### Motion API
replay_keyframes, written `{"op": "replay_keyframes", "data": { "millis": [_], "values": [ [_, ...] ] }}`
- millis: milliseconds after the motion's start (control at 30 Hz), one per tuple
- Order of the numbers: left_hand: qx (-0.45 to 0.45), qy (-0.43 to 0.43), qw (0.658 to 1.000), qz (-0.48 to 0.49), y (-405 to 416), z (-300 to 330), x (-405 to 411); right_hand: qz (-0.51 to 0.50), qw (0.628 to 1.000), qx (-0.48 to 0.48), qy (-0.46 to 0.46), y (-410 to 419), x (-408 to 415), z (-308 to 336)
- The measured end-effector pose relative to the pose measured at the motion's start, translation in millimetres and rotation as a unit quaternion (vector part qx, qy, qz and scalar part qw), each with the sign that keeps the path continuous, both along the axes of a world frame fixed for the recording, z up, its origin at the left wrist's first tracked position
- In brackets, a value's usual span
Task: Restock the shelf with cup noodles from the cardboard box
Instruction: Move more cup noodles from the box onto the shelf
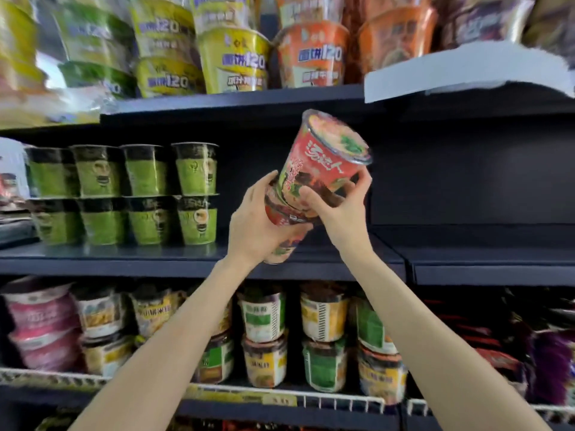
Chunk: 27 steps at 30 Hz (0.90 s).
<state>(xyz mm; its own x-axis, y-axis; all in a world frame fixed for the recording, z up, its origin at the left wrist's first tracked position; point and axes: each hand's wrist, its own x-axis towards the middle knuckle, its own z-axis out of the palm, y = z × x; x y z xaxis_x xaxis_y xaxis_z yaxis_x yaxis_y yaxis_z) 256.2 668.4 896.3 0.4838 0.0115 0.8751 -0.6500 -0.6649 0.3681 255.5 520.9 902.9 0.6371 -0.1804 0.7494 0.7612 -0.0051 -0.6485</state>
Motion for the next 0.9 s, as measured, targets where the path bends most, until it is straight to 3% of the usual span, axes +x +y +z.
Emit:
{"op": "replay_keyframes", "data": {
  "millis": [200, 367, 700, 900],
  "values": [
    [-0.078, 0.048, 0.996, -0.023, 22.5, 10.8, 53.2, -0.068, 0.995, -0.069, 0.003, 42.7, 62.9, 34.6],
    [-0.111, 0.101, 0.989, 0.005, 35.5, 13.7, 86.5, -0.065, 0.987, -0.138, 0.051, 61.0, 111.4, 52.2],
    [-0.101, 0.11, 0.987, 0.067, 55.7, 23.3, 149.9, -0.053, 0.978, -0.178, 0.096, 84.5, 182.0, 68.7],
    [-0.058, 0.172, 0.976, 0.118, 72.7, 26.1, 178.9, -0.038, 0.975, -0.201, 0.09, 96.3, 205.1, 65.7]
  ]
}}
